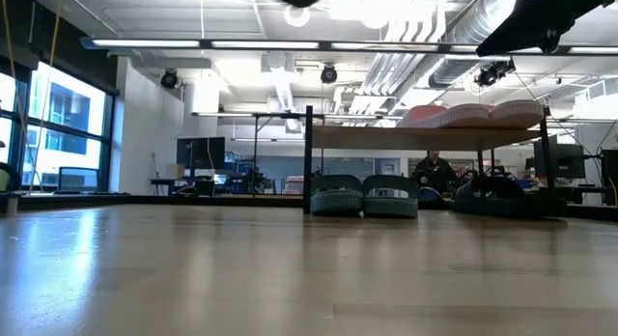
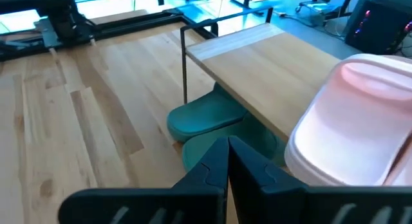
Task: Pick and place slides into the shelf
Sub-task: Put the black slipper under the shelf
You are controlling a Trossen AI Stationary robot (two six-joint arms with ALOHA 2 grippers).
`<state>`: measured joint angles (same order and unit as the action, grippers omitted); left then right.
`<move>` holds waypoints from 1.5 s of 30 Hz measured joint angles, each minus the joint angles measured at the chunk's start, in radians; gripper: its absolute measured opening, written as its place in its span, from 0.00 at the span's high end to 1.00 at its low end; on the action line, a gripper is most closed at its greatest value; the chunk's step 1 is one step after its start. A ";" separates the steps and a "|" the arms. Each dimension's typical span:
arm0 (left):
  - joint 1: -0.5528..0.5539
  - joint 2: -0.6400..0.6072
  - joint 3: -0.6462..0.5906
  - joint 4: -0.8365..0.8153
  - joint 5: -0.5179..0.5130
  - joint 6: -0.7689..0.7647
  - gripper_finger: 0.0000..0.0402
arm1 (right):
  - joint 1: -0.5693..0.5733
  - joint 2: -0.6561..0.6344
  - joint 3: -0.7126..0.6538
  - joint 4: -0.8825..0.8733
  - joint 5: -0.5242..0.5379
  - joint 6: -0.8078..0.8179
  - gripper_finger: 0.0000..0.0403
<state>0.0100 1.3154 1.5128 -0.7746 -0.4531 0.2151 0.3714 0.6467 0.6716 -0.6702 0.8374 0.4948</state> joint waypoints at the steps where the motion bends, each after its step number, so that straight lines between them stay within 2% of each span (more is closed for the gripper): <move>1: 0.002 0.026 0.002 0.054 0.002 0.035 1.00 | 0.000 -0.001 0.000 0.003 0.003 -0.002 1.00; 7: 0.023 0.209 0.001 0.238 0.099 0.231 1.00 | 0.000 -0.001 0.000 0.004 0.015 0.005 1.00; 11: 0.044 0.318 0.001 0.274 0.179 0.250 1.00 | 0.000 -0.001 0.000 0.023 0.008 0.005 1.00; 14: 0.049 0.403 0.001 0.313 0.200 0.250 1.00 | 0.000 -0.001 0.001 0.032 -0.003 0.001 1.00; 26: 0.039 0.656 0.001 0.505 0.204 0.271 1.00 | 0.000 -0.001 0.001 0.017 -0.009 -0.003 1.00; 35: -0.001 0.772 0.002 0.595 0.173 0.353 1.00 | 0.000 -0.001 0.001 0.007 -0.035 -0.005 1.00; 45: -0.068 0.878 0.006 0.665 0.022 0.604 1.00 | 0.000 0.000 0.001 -0.009 -0.034 -0.010 1.00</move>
<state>-0.0580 2.1935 1.5184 -0.1099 -0.4310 0.8190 0.3710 0.6467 0.6727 -0.6788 0.8036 0.4847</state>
